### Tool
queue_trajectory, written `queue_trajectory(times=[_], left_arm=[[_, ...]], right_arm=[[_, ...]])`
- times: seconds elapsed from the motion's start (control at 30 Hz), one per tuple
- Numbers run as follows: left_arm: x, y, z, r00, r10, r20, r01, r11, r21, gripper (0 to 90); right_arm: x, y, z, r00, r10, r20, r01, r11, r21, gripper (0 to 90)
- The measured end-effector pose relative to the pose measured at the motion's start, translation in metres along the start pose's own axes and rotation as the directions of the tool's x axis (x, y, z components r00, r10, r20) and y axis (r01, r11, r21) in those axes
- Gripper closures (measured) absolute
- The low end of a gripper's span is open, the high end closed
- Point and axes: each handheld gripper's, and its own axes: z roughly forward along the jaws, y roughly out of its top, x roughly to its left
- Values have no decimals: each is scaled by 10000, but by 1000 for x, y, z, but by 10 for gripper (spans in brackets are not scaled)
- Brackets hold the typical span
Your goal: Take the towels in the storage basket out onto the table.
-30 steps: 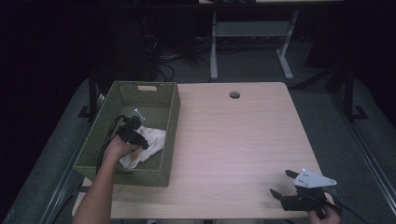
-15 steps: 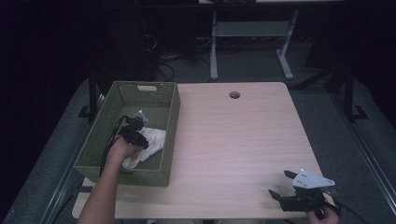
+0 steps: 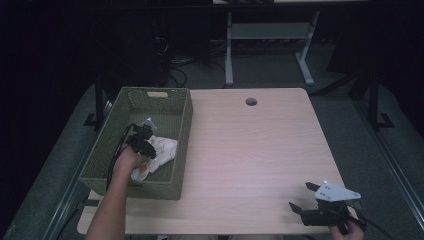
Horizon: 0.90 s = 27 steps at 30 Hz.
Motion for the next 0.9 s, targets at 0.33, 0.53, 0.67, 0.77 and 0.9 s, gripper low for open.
queue_trajectory(times=[0.33, 0.53, 0.67, 0.77, 0.9], left_arm=[[6, -3, -1, 9999, -58, 162, 61, 9998, -186, 754], [7, -3, -2, 9998, 23, 175, -19, 9998, -204, 784], [6, -4, -2, 9998, 77, 170, -73, 9997, -230, 814], [4, -5, -3, 9997, 123, 196, -117, 9995, -307, 820], [10, -7, -7, 9985, 4, 556, 23, 9988, -494, 824]], right_arm=[[-3, -2, -1, 9999, 136, -4, -136, 9999, -35, 138], [-3, -2, 0, 9998, 174, -43, -175, 9998, -10, 138], [-4, -2, -1, 9999, 137, -47, -137, 9999, -63, 139], [-6, -4, -1, 9995, 320, -25, -321, 9995, -55, 139], [-7, -4, -1, 9994, 356, 11, -356, 9993, -128, 139]])
